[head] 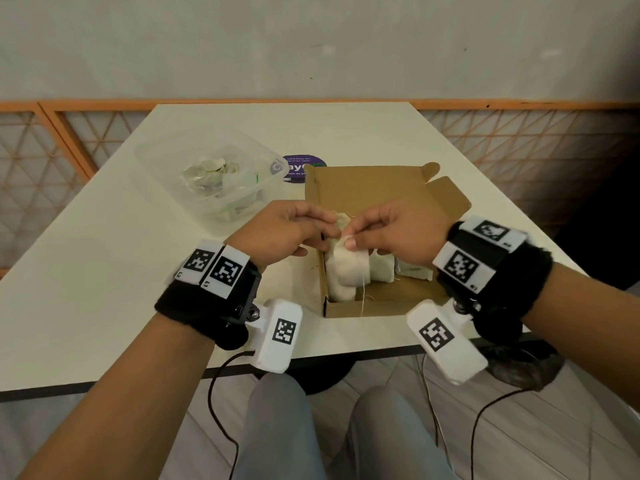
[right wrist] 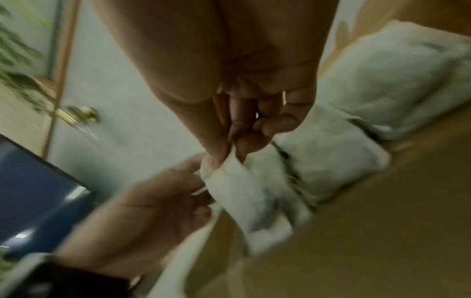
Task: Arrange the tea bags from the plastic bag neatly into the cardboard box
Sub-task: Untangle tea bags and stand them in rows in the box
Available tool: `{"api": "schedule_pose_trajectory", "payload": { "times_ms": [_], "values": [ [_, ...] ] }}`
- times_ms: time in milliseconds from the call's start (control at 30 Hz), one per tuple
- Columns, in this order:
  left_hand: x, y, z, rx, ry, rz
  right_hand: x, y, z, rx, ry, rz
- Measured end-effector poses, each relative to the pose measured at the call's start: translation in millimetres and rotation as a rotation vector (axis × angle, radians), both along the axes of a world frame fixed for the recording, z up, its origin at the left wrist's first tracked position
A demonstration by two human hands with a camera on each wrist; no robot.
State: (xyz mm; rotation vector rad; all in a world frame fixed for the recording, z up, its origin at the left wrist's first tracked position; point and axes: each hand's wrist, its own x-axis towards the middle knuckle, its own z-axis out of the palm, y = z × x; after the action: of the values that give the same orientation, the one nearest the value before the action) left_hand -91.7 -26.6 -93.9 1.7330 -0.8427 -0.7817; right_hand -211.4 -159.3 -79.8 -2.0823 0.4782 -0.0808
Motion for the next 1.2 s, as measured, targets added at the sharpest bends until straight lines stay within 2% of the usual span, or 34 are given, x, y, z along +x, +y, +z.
{"api": "schedule_pose_trajectory", "payload": {
  "times_ms": [100, 200, 400, 467, 600, 667, 733, 833, 900, 1067, 1133, 1200],
  "values": [
    [0, 1, -3, -0.005, -0.036, 0.034, 10, -9, -15, -0.044, 0.051, -0.057],
    [1, 4, -2, -0.02, -0.118, 0.026, 16, -13, -18, -0.046, 0.02, -0.104],
    [-9, 6, 3, 0.172, -0.228, -0.238, 11, -12, -5, -0.062, -0.116, -0.146],
    [-10, 3, 4, 0.148, -0.209, -0.192, 6, -12, 6, -0.07, -0.146, -0.146],
    [-4, -4, -2, 0.018, -0.099, 0.11, -2, -14, 17, -0.018, -0.159, -0.112],
    [-3, -6, -7, 0.017, -0.078, 0.183, -3, -16, 15, -0.006, -0.132, -0.086],
    [-4, -6, -11, 0.037, -0.127, 0.15, -3, -19, 10, 0.012, -0.113, -0.086],
    [-8, -7, -12, 0.074, -0.224, -0.014, 0, -22, 5, 0.033, -0.102, -0.107],
    [-7, -9, -11, 0.076, -0.285, -0.058, 2, -23, 3, 0.028, -0.096, -0.124],
    [-3, -20, -9, 0.101, -0.417, -0.034, -2, -22, 14, 0.042, -0.158, -0.164],
    [0, -22, -8, 0.118, -0.42, 0.015, -7, -22, 25, 0.018, -0.196, -0.158],
    [2, -22, -8, 0.094, -0.351, 0.078, -13, -22, 34, 0.031, -0.208, -0.129]
  ]
}}
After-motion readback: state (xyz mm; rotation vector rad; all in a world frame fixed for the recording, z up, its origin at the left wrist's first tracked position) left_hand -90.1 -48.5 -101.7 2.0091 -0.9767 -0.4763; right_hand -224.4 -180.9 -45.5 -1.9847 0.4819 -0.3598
